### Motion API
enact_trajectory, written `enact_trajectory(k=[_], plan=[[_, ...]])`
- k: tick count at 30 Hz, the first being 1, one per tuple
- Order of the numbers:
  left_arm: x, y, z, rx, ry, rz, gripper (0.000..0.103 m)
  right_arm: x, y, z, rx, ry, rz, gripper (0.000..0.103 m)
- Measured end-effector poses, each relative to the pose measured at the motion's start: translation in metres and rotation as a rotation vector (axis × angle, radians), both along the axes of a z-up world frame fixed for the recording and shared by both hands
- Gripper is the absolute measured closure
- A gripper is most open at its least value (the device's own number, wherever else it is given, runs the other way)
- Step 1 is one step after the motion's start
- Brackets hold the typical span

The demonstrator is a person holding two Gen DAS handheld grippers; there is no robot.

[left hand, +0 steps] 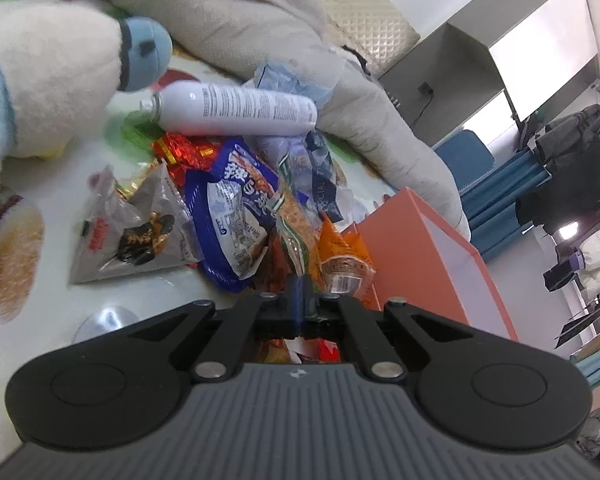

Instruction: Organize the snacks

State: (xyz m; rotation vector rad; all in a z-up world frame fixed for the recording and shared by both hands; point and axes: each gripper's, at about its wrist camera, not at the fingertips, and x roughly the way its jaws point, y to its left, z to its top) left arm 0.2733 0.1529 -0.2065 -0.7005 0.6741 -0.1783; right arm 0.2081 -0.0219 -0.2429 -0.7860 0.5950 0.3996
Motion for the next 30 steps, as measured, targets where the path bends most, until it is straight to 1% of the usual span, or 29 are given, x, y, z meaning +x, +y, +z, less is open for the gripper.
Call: enact_trajectory(k=[4,7,12,16,21,25,30], plan=[[-0.028,0.001,0.016,0.01,-0.012,0.019,0.103,-0.014,-0.004,0.011,0.025,-0.011,-0.01,0.061],[-0.05,-0.002,0.027,0.036,-0.023,0.022,0.103,-0.025,-0.008,0.017,0.035,-0.014,-0.022,0.061],[-0.097,-0.005,0.035,0.047,-0.02,0.051,0.103,-0.044,-0.018,0.022,0.05,-0.017,-0.053,0.061],[-0.134,-0.01,0.035,0.05,0.003,0.076,0.103,-0.064,-0.026,0.021,0.051,-0.027,-0.057,0.061],[-0.173,-0.019,0.034,0.067,0.031,0.092,0.103,-0.079,-0.035,0.02,0.049,-0.037,-0.07,0.061],[-0.198,-0.024,0.029,0.077,0.064,0.106,0.103,-0.087,-0.044,0.018,0.059,-0.043,-0.088,0.061],[-0.224,-0.03,0.021,0.113,0.125,0.113,0.103,-0.09,-0.048,0.014,0.071,-0.044,-0.103,0.06]])
